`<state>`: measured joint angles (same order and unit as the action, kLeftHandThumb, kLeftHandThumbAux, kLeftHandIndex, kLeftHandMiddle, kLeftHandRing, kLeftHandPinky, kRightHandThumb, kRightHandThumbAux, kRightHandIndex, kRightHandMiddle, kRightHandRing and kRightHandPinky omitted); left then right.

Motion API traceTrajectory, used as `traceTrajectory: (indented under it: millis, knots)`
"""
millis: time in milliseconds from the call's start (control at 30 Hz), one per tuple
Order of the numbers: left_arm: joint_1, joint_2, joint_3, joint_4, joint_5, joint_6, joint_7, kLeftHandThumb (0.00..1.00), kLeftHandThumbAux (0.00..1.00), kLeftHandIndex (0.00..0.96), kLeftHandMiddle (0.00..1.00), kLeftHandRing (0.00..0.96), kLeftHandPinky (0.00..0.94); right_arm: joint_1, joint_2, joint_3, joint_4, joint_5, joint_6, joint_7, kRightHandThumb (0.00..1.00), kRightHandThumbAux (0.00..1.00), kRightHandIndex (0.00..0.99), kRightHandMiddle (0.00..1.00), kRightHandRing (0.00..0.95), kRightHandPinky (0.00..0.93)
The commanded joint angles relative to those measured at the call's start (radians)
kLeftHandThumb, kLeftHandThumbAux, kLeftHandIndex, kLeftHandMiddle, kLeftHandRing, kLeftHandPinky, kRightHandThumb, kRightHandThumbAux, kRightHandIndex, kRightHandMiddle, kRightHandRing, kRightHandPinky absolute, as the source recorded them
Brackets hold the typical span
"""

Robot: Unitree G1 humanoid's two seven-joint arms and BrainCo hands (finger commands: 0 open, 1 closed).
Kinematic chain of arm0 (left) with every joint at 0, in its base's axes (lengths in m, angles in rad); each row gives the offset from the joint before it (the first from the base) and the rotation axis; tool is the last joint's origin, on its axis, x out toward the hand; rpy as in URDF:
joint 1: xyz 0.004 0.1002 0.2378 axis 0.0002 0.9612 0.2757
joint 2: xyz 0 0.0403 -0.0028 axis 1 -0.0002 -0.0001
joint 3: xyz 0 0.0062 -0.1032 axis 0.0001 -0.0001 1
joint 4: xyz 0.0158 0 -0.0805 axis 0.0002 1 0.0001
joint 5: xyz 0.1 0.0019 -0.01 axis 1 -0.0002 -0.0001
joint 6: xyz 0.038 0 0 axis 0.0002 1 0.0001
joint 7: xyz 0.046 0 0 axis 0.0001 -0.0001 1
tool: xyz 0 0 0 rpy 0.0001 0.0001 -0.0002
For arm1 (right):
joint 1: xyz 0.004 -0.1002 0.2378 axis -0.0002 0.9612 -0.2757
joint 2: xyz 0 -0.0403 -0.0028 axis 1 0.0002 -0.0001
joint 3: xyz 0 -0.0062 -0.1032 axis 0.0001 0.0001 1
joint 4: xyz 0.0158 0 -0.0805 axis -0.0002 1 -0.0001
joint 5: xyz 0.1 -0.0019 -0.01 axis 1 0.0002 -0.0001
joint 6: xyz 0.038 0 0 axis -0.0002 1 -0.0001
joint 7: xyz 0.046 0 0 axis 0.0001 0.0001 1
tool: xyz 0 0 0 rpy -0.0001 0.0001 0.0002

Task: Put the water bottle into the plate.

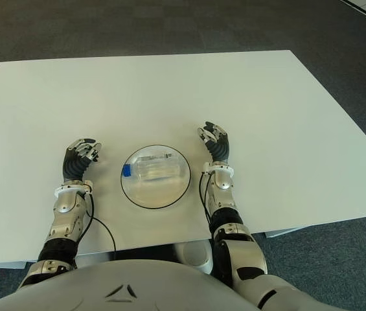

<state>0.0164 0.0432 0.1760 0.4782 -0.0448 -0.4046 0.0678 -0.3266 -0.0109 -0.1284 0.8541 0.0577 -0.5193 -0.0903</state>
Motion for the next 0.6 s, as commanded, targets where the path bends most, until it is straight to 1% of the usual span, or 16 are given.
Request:
traceTrajectory:
  millis: [33,333,600]
  knots:
    - [0.024,-0.002,-0.007,0.008,0.012,0.034,0.008,0.708,0.713,0.436,0.676,0.658,0.641,0.017,0.004,0.012,0.011,-0.021,0.034,-0.004,0.707,0.728,0.435,0.601,0.616,0.625]
    - [0.029,-0.003,-0.003,0.003,0.012,0.038,0.007,0.708,0.713,0.436,0.677,0.658,0.643,0.028,-0.001,0.032,0.006,-0.044,0.021,0.004,0.708,0.727,0.436,0.619,0.624,0.639]
    - [0.031,-0.005,0.0,0.0,0.008,0.042,0.008,0.708,0.713,0.436,0.678,0.658,0.643,0.031,-0.002,0.043,0.0,-0.056,0.037,0.002,0.708,0.727,0.435,0.618,0.628,0.644]
